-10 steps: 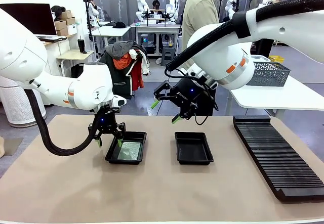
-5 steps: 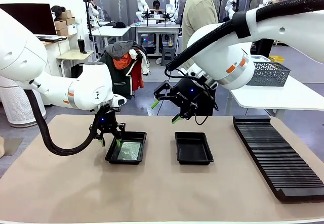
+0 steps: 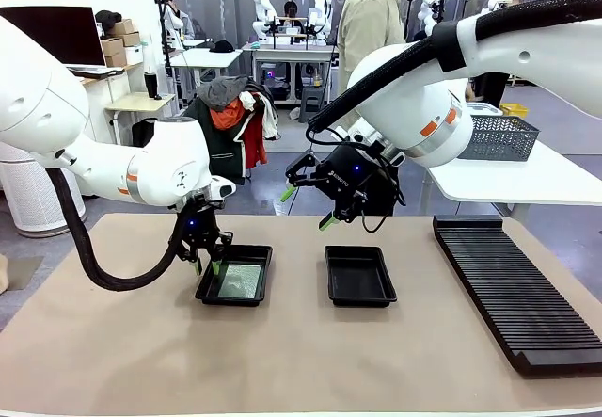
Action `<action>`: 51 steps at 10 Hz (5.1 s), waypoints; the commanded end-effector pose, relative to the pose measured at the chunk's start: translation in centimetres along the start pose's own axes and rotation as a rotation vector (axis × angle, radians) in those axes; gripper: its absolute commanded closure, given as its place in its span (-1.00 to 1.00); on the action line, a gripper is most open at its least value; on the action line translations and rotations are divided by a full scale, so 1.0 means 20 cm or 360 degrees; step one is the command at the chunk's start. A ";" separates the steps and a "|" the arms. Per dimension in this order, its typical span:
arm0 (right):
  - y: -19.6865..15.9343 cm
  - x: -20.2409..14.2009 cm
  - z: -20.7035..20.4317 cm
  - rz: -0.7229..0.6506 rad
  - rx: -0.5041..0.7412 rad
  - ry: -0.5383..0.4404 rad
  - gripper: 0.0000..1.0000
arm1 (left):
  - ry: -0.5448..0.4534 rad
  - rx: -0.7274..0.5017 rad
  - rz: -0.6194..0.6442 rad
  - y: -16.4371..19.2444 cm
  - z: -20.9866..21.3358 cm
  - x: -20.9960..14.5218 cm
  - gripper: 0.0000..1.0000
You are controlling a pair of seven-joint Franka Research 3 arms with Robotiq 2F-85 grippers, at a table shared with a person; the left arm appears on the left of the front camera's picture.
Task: Inspect and transfer BCBs to ESD trays.
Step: Pick up the ESD tray and place it on the left side of the table.
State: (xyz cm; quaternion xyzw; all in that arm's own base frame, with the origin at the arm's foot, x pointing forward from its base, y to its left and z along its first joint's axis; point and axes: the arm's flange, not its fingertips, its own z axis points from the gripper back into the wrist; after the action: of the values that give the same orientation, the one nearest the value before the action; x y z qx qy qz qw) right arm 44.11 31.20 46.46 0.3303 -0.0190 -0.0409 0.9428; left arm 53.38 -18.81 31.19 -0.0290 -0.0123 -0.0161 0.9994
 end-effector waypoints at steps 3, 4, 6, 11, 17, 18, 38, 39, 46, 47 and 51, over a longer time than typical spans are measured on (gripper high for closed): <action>0.00 0.00 0.00 -0.0019 -0.0028 -0.0018 -1.00 | -0.0024 -0.0036 -0.0016 -0.01 -0.03 -0.02 0.61; 0.00 0.00 0.00 -0.0019 -0.0028 -0.0018 -1.00 | -0.0028 -0.0041 -0.0016 -0.02 -0.03 -0.02 0.73; 0.00 0.00 0.00 -0.0019 -0.0028 -0.0018 -1.00 | -0.0036 -0.0050 -0.0019 -0.02 -0.02 -0.02 0.93; 0.00 0.00 0.00 -0.0019 -0.0028 -0.0018 -1.00 | -0.0036 -0.0081 0.0001 0.00 -0.01 -0.02 1.00; 0.00 0.00 0.00 -0.0019 -0.0028 -0.0018 -1.00 | -0.0034 -0.0430 -0.0092 0.20 0.00 -0.02 0.99; 0.00 0.00 0.00 -0.0019 -0.0028 -0.0018 -1.00 | -0.0043 -0.0473 -0.0118 0.23 0.00 -0.02 0.99; 0.00 0.00 0.00 -0.0019 -0.0028 -0.0018 -1.00 | -0.0190 -0.0394 0.0081 1.38 0.22 -0.28 0.99; 0.00 0.00 0.00 -0.0019 -0.0028 -0.0018 -1.00 | -0.0201 -0.0387 0.0086 1.38 0.20 -0.27 0.99; 0.00 0.00 0.00 -0.0019 -0.0028 -0.0018 -1.00 | -0.0224 -0.0365 0.0160 1.36 0.08 -0.27 0.99; 0.00 0.00 0.00 -0.0019 -0.0028 -0.0018 -1.00 | -0.0175 -0.0372 0.0133 1.36 0.11 -0.26 0.99; 0.00 0.00 0.00 -0.0019 -0.0028 -0.0018 -1.00 | -0.0175 -0.0372 0.0133 1.36 0.11 -0.26 0.99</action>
State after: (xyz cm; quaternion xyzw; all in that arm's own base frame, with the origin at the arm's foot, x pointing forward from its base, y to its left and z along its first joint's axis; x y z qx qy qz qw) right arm 44.14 31.18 46.48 0.3304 -0.0193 -0.0412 0.9428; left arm 49.05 8.56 31.63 -0.1460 -0.0653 0.0264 0.9868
